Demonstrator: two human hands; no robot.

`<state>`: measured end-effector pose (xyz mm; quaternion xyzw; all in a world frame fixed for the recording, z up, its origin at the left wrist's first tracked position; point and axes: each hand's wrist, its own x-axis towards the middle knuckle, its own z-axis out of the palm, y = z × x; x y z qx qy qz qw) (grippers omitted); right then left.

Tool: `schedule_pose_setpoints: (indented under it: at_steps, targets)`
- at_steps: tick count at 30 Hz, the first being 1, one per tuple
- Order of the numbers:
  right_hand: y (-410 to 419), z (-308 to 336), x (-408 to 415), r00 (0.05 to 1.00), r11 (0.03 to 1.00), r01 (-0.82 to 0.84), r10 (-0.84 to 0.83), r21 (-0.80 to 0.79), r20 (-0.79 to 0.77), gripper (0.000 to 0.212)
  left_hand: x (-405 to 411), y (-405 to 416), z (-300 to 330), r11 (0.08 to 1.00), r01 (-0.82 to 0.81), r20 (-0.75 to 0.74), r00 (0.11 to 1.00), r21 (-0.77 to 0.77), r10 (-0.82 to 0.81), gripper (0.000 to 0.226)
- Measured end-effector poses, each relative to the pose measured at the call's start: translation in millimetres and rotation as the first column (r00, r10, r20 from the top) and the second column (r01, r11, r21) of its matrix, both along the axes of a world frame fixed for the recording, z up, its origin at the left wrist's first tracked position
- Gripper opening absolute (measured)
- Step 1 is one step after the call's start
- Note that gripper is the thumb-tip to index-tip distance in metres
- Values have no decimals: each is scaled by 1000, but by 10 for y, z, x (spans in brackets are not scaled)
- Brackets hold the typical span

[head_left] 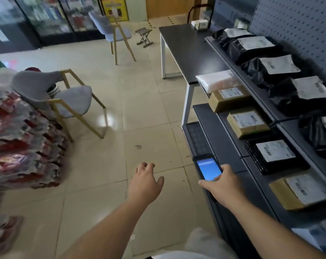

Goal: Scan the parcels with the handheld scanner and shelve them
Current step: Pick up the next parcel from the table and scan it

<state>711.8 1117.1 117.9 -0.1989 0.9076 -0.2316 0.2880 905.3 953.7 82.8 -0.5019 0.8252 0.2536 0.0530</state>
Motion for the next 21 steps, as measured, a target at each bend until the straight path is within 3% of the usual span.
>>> schedule_pose_setpoints:
  at_steps: [6, 15, 21]
  targets:
    - [-1160, -165, -654, 995, 996, -90, 90, -3, 30, 96, -552, -889, -148, 995, -97, 27, 995, 9, 97, 63]
    - [-2979, 87, -1761, 957, 957, -290, 290, -11, -3, 81, -1500, -2251, 143, 964, -264, 35, 964, -21, 265, 64]
    - [-4106, 102, -2047, 932, 931, -363, 363, 37, 17, 70, -1737, -3226, 152, 945, -325, 53, 944, -15, 326, 63]
